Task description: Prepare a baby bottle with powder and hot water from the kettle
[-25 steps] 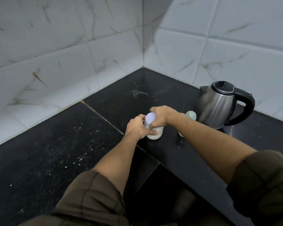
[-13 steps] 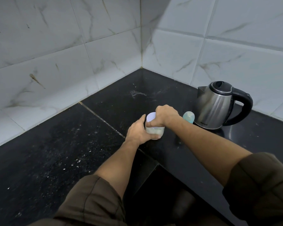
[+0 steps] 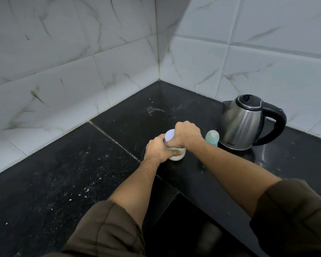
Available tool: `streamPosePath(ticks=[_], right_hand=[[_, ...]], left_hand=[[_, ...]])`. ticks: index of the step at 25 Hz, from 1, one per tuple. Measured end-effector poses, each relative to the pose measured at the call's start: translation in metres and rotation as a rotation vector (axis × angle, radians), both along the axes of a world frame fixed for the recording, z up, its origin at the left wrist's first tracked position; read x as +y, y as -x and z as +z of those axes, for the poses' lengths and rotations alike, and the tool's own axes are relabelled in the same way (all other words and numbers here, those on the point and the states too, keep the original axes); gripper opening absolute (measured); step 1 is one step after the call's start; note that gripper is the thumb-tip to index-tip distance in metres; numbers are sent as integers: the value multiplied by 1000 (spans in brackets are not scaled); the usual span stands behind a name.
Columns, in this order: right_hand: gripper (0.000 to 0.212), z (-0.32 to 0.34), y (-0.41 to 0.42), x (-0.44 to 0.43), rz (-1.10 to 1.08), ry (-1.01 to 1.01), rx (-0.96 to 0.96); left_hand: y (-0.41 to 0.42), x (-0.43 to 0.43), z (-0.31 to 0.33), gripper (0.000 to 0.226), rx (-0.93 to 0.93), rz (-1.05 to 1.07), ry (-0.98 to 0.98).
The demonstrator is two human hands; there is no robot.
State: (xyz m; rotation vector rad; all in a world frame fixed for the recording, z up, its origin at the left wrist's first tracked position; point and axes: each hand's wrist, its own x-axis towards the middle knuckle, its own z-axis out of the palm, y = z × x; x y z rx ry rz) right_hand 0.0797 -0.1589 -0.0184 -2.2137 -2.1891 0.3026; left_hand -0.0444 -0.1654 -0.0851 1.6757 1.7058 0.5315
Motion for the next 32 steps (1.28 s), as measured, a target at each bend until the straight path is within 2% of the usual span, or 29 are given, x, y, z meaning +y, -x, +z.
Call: streamPosePath(ticks=[3, 4, 9, 13, 17, 23, 25, 28, 32], right_hand=[[48, 21, -20, 20, -66, -73, 25], [49, 28, -30, 28, -94, -87, 25], [50, 28, -75, 56, -196, -42, -12], [46, 16, -85, 71, -214, -5, 40], [39, 8, -88, 85, -221, -16, 53], [41, -2, -99, 94, -263, -56, 117], [46, -8, -99, 91, -270, -70, 121], [66, -16, -98, 88, -290, -89, 137], [82, -18, -95, 84, -268, -47, 99]], left_hand=[[-13, 16, 22, 118, 42, -77, -21], [-19, 21, 29, 124, 72, -97, -33], [-44, 44, 39, 105, 163, -145, -65], [-52, 64, 33, 89, 211, -156, -100], [-54, 79, 25, 91, 227, -138, -106], [-54, 84, 15, 89, 236, -141, -117], [-54, 84, 13, 89, 237, -141, -116], [-56, 83, 12, 87, 238, -162, -109], [-58, 80, 17, 81, 251, -186, -146]])
